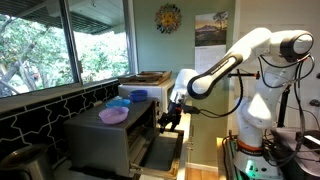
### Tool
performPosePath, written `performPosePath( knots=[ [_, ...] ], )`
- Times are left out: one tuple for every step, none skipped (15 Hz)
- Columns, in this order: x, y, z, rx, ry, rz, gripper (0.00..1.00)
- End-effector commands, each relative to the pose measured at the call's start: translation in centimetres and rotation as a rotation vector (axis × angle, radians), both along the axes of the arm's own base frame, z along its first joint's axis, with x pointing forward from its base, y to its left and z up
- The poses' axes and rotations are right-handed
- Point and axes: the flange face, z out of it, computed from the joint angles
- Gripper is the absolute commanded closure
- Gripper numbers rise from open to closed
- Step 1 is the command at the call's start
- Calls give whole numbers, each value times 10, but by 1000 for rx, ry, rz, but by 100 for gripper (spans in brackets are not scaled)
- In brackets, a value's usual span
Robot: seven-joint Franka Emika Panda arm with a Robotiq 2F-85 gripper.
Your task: Pull out the rack from the toaster oven and put the purple bowl on the rack.
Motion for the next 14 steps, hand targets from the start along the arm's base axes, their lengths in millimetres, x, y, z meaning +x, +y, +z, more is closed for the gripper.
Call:
performPosePath(
  knots=[
    [9,-1,-12,143,-69,-99,0],
    [9,1,-11,183,-97,-127,0],
    [8,2,-9,223,-125,-153,0],
    [6,4,-7,262,-148,-177,0],
    [3,4,-1,304,-172,-195,0],
    [-2,6,6,348,-191,-199,0],
    [6,5,0,280,-170,-186,0],
    [4,7,3,306,-183,-190,0],
    [3,8,4,322,-184,-191,0],
    [2,9,5,331,-183,-191,0],
    [2,9,5,335,-183,-192,0],
    [2,8,6,337,-183,-194,0],
    [2,8,6,338,-183,-194,0],
    [0,4,18,408,-202,-215,0]
  ],
)
